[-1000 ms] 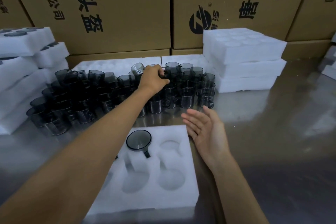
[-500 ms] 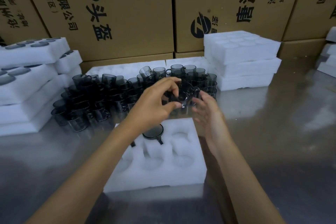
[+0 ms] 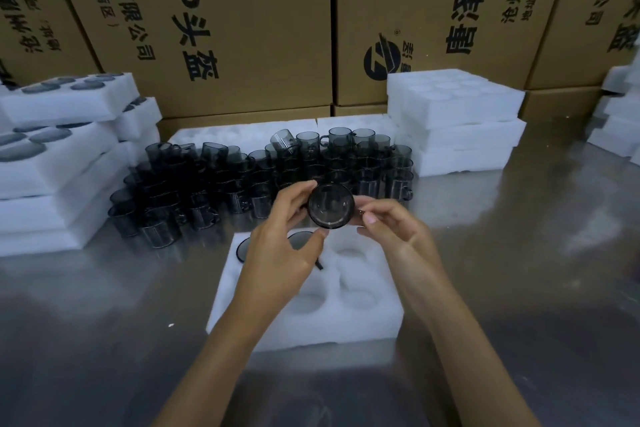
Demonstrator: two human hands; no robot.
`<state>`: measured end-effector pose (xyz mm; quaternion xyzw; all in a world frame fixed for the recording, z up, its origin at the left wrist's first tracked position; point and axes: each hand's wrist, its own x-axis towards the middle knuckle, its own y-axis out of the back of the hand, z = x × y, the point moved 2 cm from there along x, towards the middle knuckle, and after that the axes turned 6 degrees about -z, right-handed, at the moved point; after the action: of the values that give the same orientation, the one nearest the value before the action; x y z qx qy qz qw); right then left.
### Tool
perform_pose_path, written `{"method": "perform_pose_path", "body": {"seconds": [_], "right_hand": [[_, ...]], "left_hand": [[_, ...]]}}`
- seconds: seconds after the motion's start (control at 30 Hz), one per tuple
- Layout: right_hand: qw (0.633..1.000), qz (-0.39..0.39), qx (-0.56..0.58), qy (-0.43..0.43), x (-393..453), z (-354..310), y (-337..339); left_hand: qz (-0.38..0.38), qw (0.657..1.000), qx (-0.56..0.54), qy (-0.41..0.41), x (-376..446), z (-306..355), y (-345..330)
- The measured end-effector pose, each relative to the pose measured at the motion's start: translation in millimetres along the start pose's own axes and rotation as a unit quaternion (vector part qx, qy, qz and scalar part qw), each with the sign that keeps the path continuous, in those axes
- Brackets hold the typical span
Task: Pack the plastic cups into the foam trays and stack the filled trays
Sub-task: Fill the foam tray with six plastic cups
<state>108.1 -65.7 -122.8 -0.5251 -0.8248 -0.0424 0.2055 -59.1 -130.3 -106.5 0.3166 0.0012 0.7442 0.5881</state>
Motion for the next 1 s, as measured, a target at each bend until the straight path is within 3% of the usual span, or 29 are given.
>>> {"method": "perform_pose_path", "body": {"seconds": [0.2,0.37,0.57,0.83,1.0], "right_hand": [[1.0,-0.022,-0.009,-0.001,-2,-6,-5],[0.997,-0.007,-0.071,-0.002,-1,-5,4],[0.988,0.042,-0.151,0.004,-2,-3,15],[0.977,0.033,-0.206,-0.039,-2,-1,16],[0.976,-0.026,-0.21,-0.045,-1,-3,18]], "left_hand": [[0.018,0.999,0.037,-0.008,-3,-2,7],[0.017,0.994,0.093,-0.063,-2,-2,2],[-0.069,0.993,0.099,0.012,4,-10,-9],[-0.146,0.976,0.147,0.064,7,-23,-15],[-0.167,0.967,0.173,0.081,6,-27,-17]]}}
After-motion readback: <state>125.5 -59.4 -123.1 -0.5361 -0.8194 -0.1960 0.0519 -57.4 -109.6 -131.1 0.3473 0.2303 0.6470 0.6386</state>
